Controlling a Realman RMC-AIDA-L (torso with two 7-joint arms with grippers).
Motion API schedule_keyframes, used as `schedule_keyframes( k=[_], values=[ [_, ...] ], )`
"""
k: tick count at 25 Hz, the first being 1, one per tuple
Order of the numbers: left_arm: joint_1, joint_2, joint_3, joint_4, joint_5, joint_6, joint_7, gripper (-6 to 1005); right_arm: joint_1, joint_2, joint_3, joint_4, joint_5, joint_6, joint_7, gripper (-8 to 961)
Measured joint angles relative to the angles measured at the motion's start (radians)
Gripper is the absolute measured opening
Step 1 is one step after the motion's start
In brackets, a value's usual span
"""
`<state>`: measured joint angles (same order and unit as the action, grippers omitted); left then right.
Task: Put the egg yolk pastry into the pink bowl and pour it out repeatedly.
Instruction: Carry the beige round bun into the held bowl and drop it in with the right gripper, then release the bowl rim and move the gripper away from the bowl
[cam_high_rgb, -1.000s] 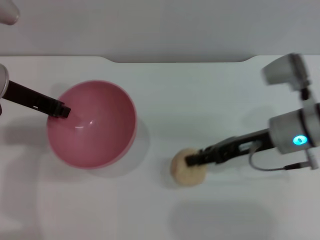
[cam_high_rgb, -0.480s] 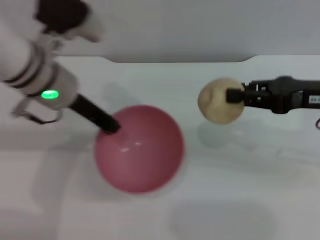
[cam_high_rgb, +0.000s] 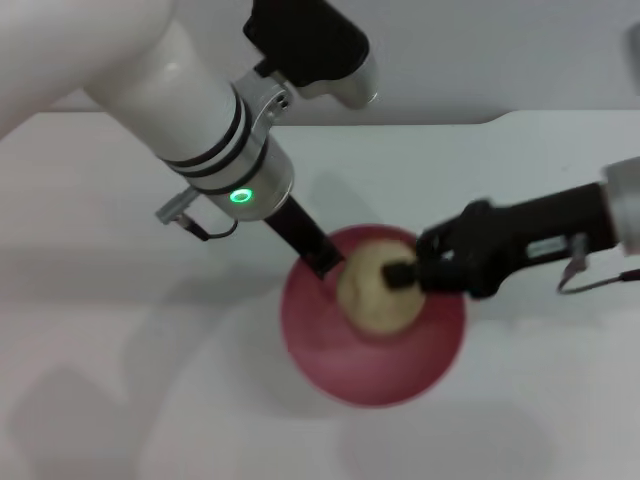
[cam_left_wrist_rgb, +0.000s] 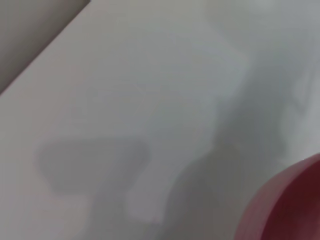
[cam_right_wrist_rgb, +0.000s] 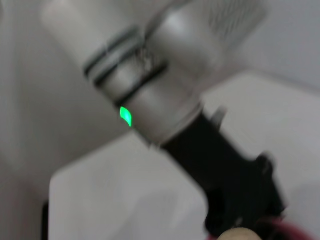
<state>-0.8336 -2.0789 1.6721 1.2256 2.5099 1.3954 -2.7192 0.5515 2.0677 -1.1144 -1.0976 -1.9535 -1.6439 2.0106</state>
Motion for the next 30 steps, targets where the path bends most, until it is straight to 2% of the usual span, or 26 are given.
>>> schedule_keyframes(
  k=[5, 10, 17, 18, 21, 23, 27, 30],
  values=[
    [-0.01, 0.0, 0.001, 0.0, -0.014, -0.005, -0.002, -1, 0.058, 0.005, -0.077, 0.025, -0.13, 0.059, 0.115, 182],
    [-0.007, 0.0, 0.001, 0.0, -0.014, -0.005, -0.002, -1, 0.053, 0.007, -0.084, 0.001, -0.13, 0.091, 0.129, 187],
    [-0.004, 0.0, 0.01, -0.006, -0.016, -0.019, -0.003, 0, 0.017, 0.006, -0.033, -0.07, -0.126, 0.08, 0.146, 459],
    [-0.003, 0.001, 0.018, -0.011, -0.021, -0.027, -0.003, 0, -0.014, 0.007, 0.077, -0.092, -0.096, 0.084, 0.161, 496],
    [-0.001, 0.0, 0.066, -0.035, -0.055, -0.078, -0.003, 3, -0.047, 0.006, 0.203, -0.056, -0.023, 0.11, 0.164, 608],
    [-0.003, 0.001, 0.113, -0.066, -0.089, -0.123, -0.003, 8, -0.077, -0.001, 0.279, -0.012, 0.044, 0.132, 0.152, 614],
    [-0.011, 0.0, 0.187, -0.114, -0.123, -0.202, -0.004, 18, -0.135, -0.006, 0.362, 0.022, 0.093, 0.137, 0.114, 627],
    [-0.01, 0.0, 0.192, -0.117, -0.129, -0.221, -0.001, 26, -0.162, -0.001, 0.395, 0.03, 0.094, 0.138, 0.105, 627]
  ],
)
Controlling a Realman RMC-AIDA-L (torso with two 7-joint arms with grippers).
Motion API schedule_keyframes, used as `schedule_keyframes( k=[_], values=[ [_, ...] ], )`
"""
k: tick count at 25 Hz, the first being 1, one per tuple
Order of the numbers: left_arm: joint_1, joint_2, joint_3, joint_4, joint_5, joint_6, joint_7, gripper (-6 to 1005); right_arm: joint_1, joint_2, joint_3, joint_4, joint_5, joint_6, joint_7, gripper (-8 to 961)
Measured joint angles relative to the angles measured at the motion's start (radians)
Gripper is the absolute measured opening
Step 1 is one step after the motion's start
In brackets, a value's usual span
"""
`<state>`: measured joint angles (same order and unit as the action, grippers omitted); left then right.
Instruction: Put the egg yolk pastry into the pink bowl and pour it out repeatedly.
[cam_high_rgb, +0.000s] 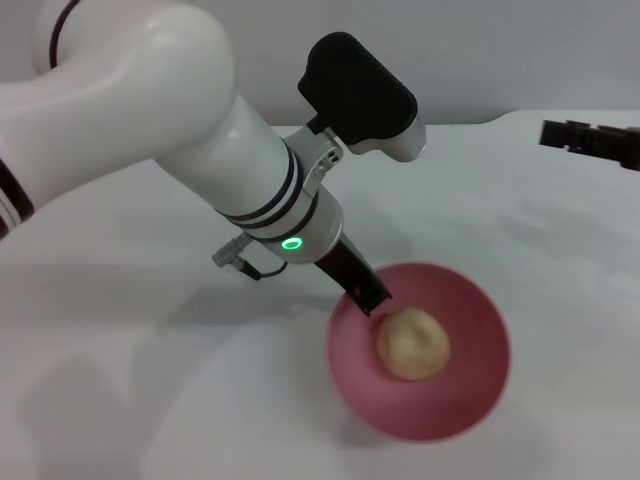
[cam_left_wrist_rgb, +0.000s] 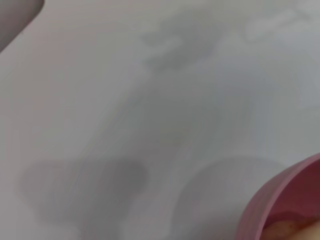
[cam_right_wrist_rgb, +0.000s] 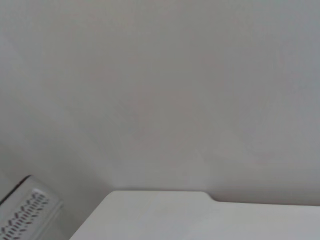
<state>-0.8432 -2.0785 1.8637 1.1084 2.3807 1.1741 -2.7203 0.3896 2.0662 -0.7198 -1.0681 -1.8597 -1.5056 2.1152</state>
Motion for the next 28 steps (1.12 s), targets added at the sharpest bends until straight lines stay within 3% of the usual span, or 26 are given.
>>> schedule_keyframes(
  k=[12, 17, 21, 24, 28],
  values=[
    [0.005, 0.0, 0.039, -0.026, -0.001, -0.027, 0.006, 57, -0.013, 0.001, 0.019, 0.029, 0.003, 0.002, -0.003, 627],
    [0.016, 0.004, 0.012, -0.007, 0.002, -0.052, 0.019, 193, -0.005, 0.001, 0.019, 0.057, 0.003, 0.011, -0.004, 627],
    [0.036, 0.008, -0.069, 0.007, -0.008, -0.078, 0.048, 313, 0.0, 0.001, 0.017, 0.106, 0.003, 0.034, -0.028, 627],
    [0.066, 0.013, -0.182, 0.022, -0.034, -0.096, 0.091, 431, 0.004, 0.0, 0.018, 0.146, 0.003, 0.048, -0.056, 627],
    [0.128, 0.016, -0.36, 0.026, -0.188, -0.107, 0.214, 592, 0.008, 0.0, 0.018, 0.184, 0.009, 0.075, -0.075, 627]
  ],
)
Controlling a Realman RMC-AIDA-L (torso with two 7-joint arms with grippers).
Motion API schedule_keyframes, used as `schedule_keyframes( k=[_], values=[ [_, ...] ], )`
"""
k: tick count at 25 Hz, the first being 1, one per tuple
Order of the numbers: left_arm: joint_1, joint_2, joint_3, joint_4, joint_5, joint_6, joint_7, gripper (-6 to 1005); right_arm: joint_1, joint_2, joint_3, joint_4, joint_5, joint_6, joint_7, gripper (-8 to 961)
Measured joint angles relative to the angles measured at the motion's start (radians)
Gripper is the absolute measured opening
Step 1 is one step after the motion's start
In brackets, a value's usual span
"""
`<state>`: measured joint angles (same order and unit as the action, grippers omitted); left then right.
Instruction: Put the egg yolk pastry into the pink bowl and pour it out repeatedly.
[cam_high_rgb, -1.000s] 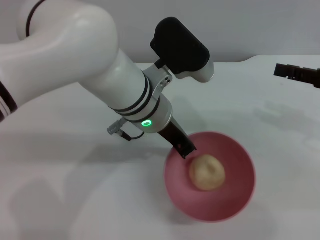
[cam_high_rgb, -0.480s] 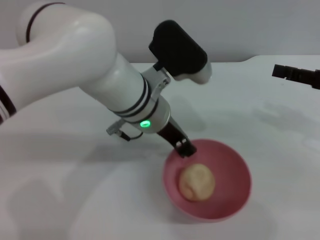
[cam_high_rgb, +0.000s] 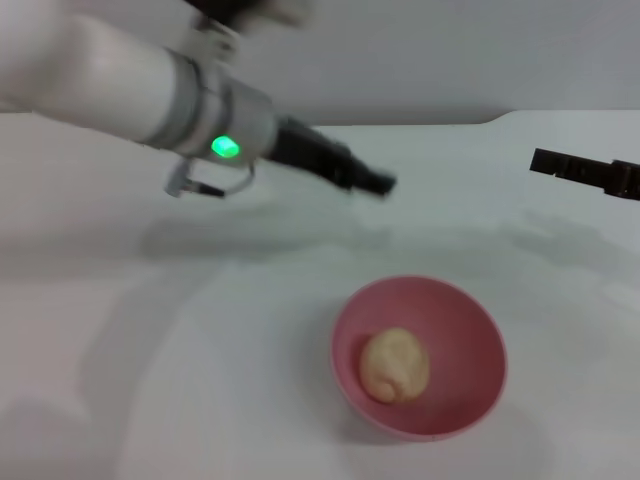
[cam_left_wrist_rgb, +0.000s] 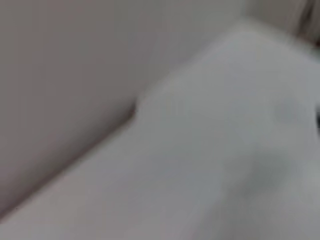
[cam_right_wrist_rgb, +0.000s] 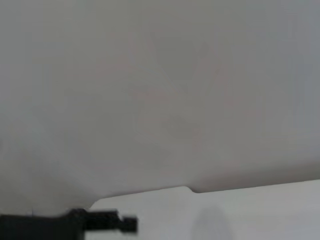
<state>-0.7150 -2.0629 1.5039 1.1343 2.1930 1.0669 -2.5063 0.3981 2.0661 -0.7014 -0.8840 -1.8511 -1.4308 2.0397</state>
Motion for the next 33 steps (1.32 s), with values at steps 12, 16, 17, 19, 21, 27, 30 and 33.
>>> schedule_keyframes(
  k=[12, 16, 17, 19, 21, 27, 30, 33],
  values=[
    [0.261, 0.003, -0.711, -0.488, -1.111, 0.215, 0.834, 801, 0.009, -0.002, 0.064, 0.254, 0.283, 0.036, -0.198, 627],
    [0.339, -0.004, -0.833, -0.574, -1.245, 0.338, 1.225, 801, -0.001, -0.002, 0.156, 0.419, 0.461, 0.041, -0.31, 627],
    [0.357, -0.006, -0.844, -0.594, -1.269, 0.359, 1.357, 801, -0.003, -0.001, 0.184, 0.47, 0.517, 0.041, -0.341, 627],
    [0.386, -0.008, -0.848, -0.643, -1.31, 0.381, 1.628, 801, -0.01, 0.0, 0.234, 0.565, 0.621, 0.042, -0.417, 627],
    [0.399, -0.009, -0.848, -0.723, -1.331, 0.39, 1.928, 801, -0.02, 0.005, 0.252, 0.628, 0.689, 0.039, -0.541, 627],
    [0.385, -0.01, -0.869, -0.94, -1.336, 0.384, 2.527, 801, -0.001, 0.017, 0.262, 0.862, 0.832, 0.028, -1.276, 627],
    [0.383, -0.01, -0.869, -0.972, -1.336, 0.386, 2.57, 801, 0.037, 0.02, 0.286, 1.019, 0.944, -0.006, -1.627, 627],
    [0.382, -0.011, -0.865, -0.997, -1.33, 0.386, 2.54, 801, 0.071, 0.023, 0.374, 1.163, 0.995, -0.052, -1.939, 627]
  ],
)
